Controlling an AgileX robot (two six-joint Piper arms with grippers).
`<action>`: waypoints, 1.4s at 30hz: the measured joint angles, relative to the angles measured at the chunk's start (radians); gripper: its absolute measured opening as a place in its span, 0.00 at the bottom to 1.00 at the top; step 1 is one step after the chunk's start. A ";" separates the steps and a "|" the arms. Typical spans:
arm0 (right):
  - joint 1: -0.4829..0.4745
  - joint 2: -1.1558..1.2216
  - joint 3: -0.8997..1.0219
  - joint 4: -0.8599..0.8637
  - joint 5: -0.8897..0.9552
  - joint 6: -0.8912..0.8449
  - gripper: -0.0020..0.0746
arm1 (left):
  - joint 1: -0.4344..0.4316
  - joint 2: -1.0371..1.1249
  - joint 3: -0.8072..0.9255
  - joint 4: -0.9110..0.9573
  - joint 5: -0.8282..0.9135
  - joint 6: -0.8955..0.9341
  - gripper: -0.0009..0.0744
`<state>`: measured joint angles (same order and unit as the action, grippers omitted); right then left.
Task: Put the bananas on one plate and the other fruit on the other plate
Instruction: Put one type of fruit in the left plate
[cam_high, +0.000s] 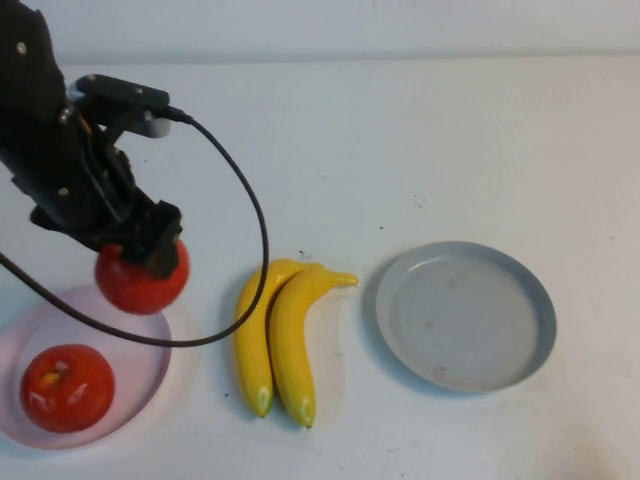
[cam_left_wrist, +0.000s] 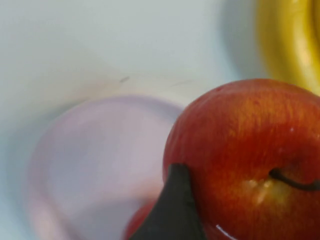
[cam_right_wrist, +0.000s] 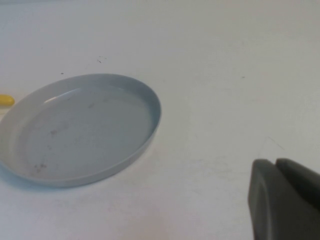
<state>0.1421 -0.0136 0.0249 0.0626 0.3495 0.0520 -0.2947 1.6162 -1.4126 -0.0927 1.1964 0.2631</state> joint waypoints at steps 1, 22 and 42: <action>0.000 0.000 0.000 0.000 0.000 0.000 0.00 | 0.000 -0.015 0.000 0.042 0.013 -0.020 0.76; 0.000 0.000 0.000 0.000 0.000 0.000 0.00 | 0.029 -0.082 0.290 0.271 -0.223 -0.174 0.76; 0.000 0.000 0.000 0.000 0.000 0.000 0.00 | 0.050 -0.090 0.291 0.225 -0.243 -0.270 0.89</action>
<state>0.1421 -0.0136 0.0249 0.0626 0.3495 0.0520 -0.2449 1.5263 -1.1216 0.1321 0.9531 -0.0074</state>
